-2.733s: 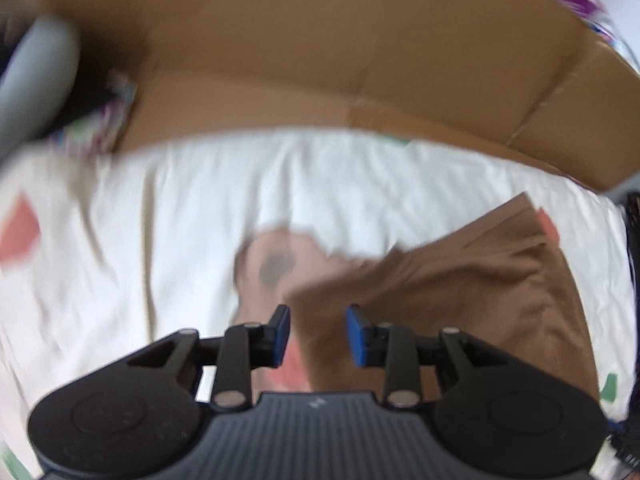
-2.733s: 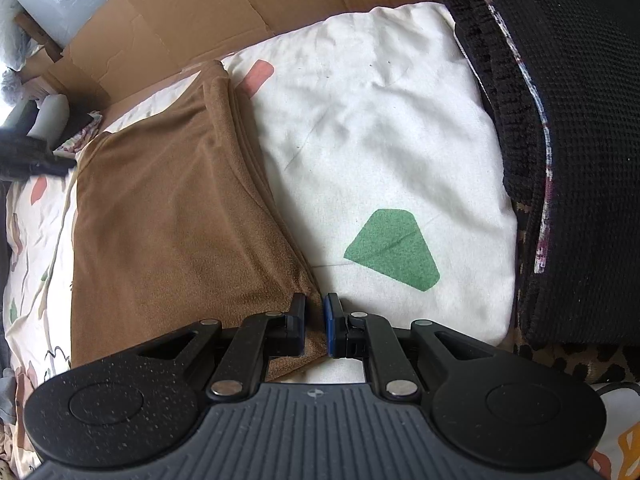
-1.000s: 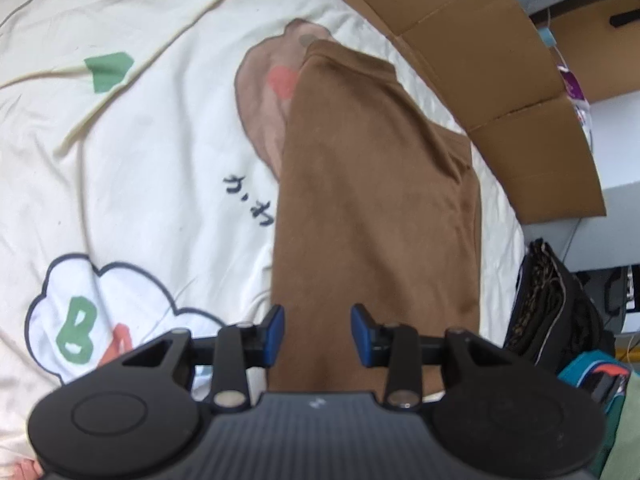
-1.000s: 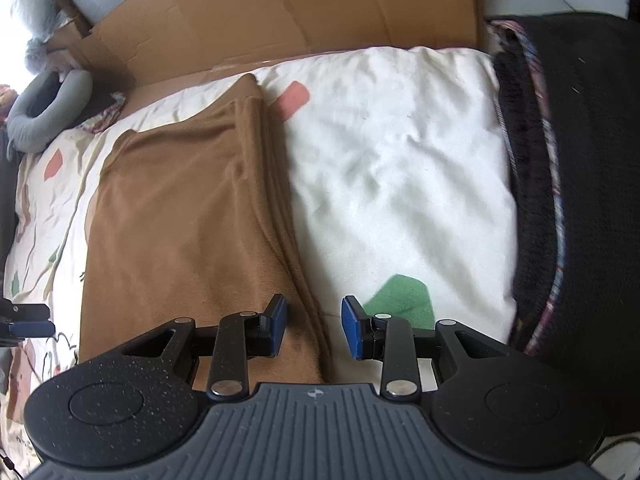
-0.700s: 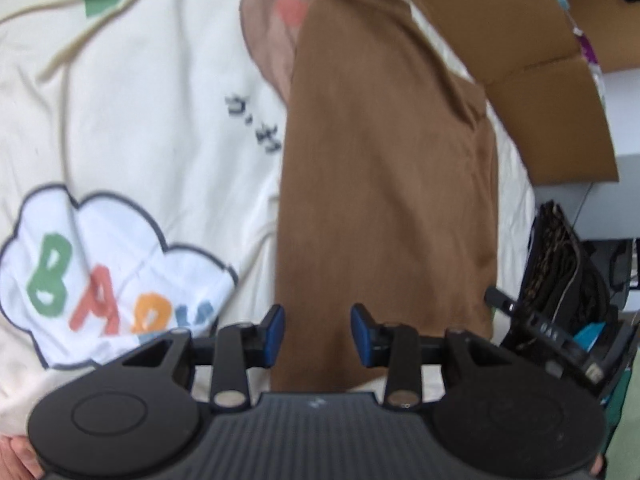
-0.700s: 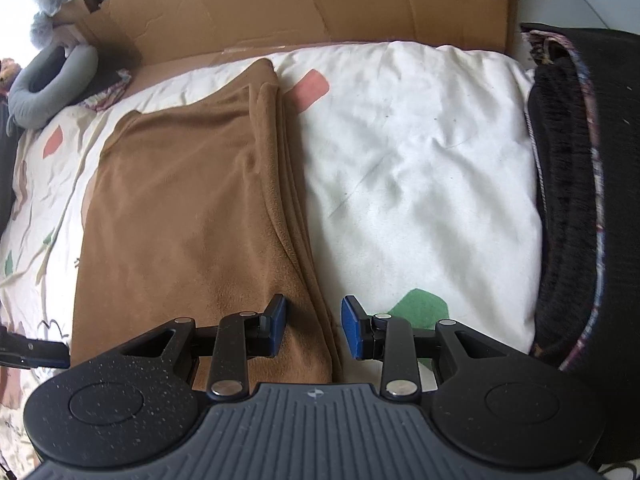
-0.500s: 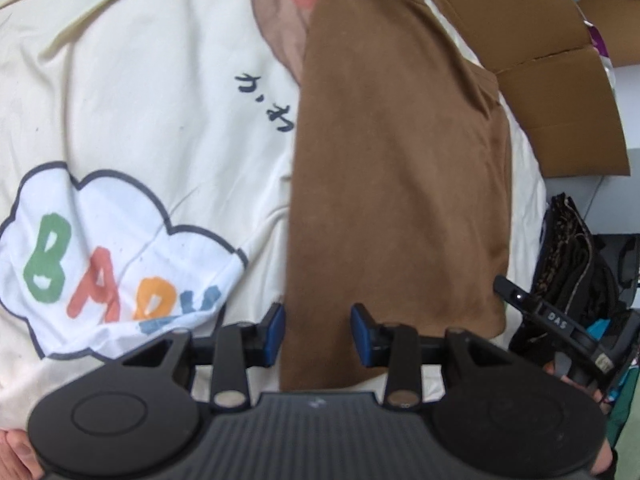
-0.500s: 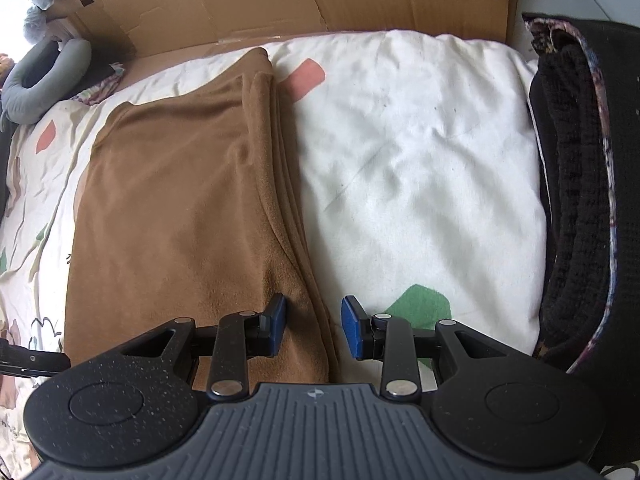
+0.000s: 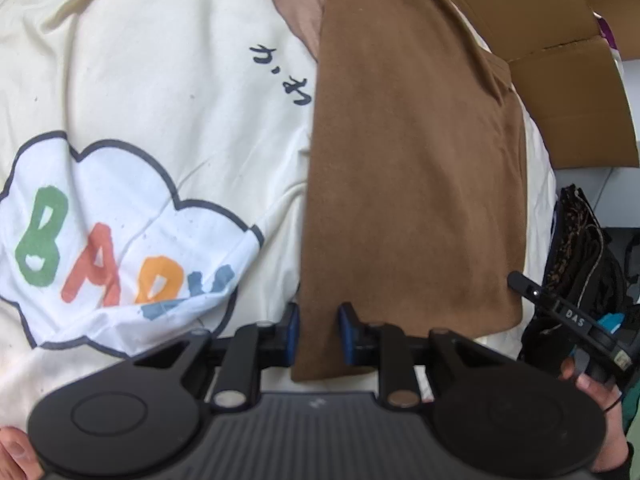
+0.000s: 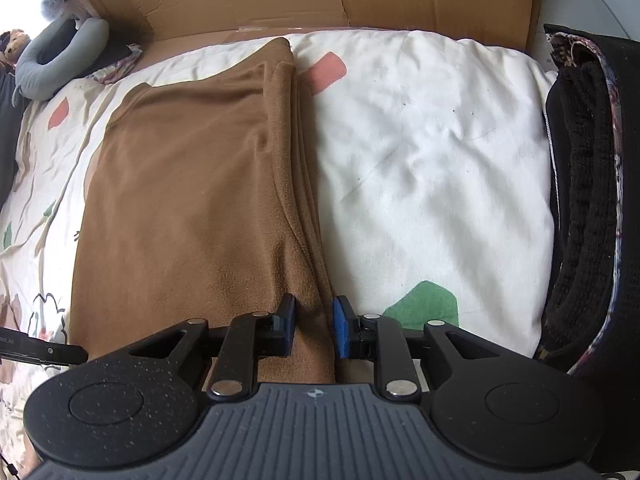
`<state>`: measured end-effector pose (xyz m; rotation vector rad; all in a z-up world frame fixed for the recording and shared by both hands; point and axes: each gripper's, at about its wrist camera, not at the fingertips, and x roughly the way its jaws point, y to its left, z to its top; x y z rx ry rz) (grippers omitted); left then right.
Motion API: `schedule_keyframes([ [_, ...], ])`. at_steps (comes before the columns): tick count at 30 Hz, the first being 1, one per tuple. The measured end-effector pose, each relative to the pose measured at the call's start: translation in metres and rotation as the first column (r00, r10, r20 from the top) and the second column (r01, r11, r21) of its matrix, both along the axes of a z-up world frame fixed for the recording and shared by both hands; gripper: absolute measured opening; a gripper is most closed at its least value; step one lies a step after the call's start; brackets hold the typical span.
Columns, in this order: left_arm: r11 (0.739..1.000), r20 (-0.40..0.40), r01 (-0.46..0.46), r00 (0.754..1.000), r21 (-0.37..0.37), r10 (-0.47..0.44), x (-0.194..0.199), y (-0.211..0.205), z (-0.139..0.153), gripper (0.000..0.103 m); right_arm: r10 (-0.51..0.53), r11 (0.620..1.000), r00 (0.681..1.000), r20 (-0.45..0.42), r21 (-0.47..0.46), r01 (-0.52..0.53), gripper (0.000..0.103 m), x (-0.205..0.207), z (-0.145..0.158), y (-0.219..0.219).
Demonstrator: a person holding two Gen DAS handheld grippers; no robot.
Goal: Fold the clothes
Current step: 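Close both tools on the folded edge of the brown shirt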
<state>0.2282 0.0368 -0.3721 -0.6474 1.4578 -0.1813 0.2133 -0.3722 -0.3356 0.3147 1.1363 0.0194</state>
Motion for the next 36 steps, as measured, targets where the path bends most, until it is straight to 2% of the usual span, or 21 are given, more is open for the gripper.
schedule_keyframes([
  [3,1.000,0.004,0.001,1.000,0.004,-0.001,0.000,-0.003,0.000,0.023,-0.005,1.000,1.000,0.002,0.016,0.005,0.027,0.000,0.001,-0.004],
  [4,1.000,0.006,0.000,1.000,0.002,0.000,0.000,-0.003,0.000,0.023,-0.007,1.000,1.000,0.004,0.021,0.007,0.035,0.000,0.001,-0.005],
  [8,0.999,0.011,-0.015,1.000,-0.032,0.015,-0.003,-0.001,-0.004,0.025,-0.016,0.999,1.000,-0.014,0.044,0.017,0.038,0.000,-0.005,-0.009],
  [12,0.997,0.012,-0.022,1.000,-0.075,0.023,-0.009,-0.001,-0.009,0.025,-0.039,0.992,0.997,-0.066,0.116,0.046,0.044,-0.001,-0.020,-0.019],
  [18,0.986,0.021,-0.074,0.997,-0.151,0.078,-0.016,0.005,-0.017,0.029,-0.064,0.970,0.994,-0.090,0.227,0.083,0.045,-0.002,-0.033,-0.031],
  [21,0.976,0.038,-0.109,0.992,-0.187,0.119,-0.020,0.010,-0.019,0.029,-0.051,0.967,0.995,-0.090,0.243,0.071,0.033,-0.001,-0.031,-0.031],
  [22,0.973,0.045,-0.120,0.990,-0.198,0.131,-0.021,0.012,-0.019,0.029,-0.043,0.968,0.995,-0.086,0.244,0.063,0.033,-0.001,-0.029,-0.030],
  [27,0.963,0.084,-0.138,0.983,-0.232,0.162,-0.018,0.014,-0.022,0.032,-0.036,0.965,0.996,-0.083,0.257,0.057,0.037,0.000,-0.030,-0.034],
  [30,0.945,0.060,-0.156,0.982,-0.286,0.181,-0.016,0.011,-0.031,0.034,-0.032,0.960,0.996,-0.089,0.273,0.055,0.044,0.001,-0.032,-0.036],
  [33,0.934,0.031,-0.129,0.988,-0.334,0.148,-0.016,0.006,-0.036,0.031,-0.024,0.955,0.995,-0.097,0.294,0.051,0.044,0.002,-0.035,-0.037],
  [35,0.937,0.028,-0.106,0.992,-0.332,0.122,-0.014,0.004,-0.036,0.021,-0.009,0.950,0.993,-0.114,0.310,0.044,0.044,0.003,-0.035,-0.037],
  [36,0.939,0.025,-0.101,0.993,-0.329,0.116,-0.013,0.004,-0.036,0.021,0.004,0.948,0.992,-0.123,0.316,0.036,0.044,0.004,-0.035,-0.037],
])
